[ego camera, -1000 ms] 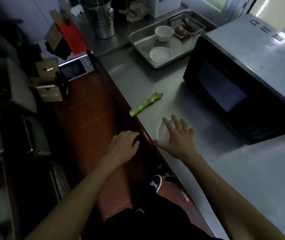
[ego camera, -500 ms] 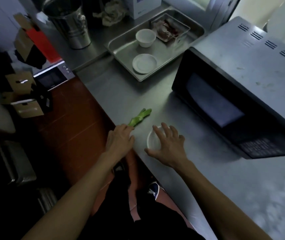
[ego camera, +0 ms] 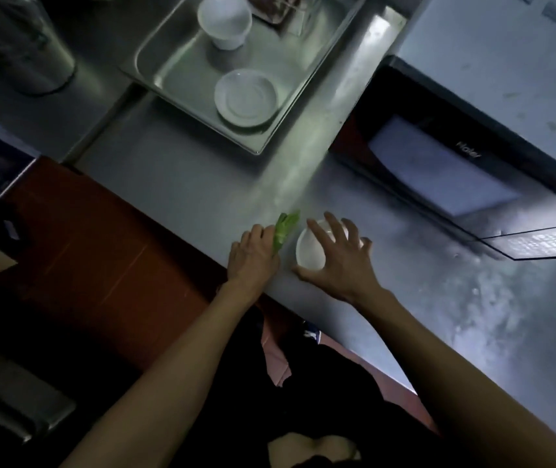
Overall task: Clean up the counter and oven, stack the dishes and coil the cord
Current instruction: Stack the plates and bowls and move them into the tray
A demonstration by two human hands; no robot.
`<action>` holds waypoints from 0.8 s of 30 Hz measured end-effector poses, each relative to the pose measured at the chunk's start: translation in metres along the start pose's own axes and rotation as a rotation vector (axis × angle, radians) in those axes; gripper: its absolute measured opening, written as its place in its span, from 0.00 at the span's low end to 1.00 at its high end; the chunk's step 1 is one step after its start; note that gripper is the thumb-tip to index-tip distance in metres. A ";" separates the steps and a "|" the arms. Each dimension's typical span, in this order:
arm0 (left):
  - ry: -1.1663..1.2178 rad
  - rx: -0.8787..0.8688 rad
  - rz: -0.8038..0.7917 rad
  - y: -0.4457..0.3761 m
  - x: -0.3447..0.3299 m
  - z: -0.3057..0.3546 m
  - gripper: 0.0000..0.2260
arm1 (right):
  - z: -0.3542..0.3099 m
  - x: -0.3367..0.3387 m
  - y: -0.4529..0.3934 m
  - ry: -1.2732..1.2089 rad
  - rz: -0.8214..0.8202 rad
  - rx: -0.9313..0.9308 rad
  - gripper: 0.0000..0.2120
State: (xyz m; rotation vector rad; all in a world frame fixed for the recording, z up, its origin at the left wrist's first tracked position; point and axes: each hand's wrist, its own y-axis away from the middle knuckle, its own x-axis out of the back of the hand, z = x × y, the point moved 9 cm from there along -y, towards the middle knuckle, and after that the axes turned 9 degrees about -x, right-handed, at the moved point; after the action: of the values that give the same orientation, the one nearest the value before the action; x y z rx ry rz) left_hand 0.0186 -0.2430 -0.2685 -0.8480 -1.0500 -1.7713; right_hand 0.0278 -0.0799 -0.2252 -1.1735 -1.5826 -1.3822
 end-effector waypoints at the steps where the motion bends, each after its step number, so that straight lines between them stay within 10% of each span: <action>1: 0.029 -0.019 -0.014 -0.003 0.002 -0.002 0.17 | -0.004 0.000 -0.002 -0.004 0.004 -0.021 0.48; 24: 0.061 0.005 0.251 -0.007 0.157 -0.023 0.12 | -0.052 0.074 -0.048 -0.222 0.129 0.015 0.47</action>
State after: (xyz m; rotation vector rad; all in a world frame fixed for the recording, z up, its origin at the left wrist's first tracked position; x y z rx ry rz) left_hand -0.0490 -0.3156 -0.1448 -0.8770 -0.8676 -1.5724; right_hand -0.0441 -0.1189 -0.1640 -1.4341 -1.6325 -1.1879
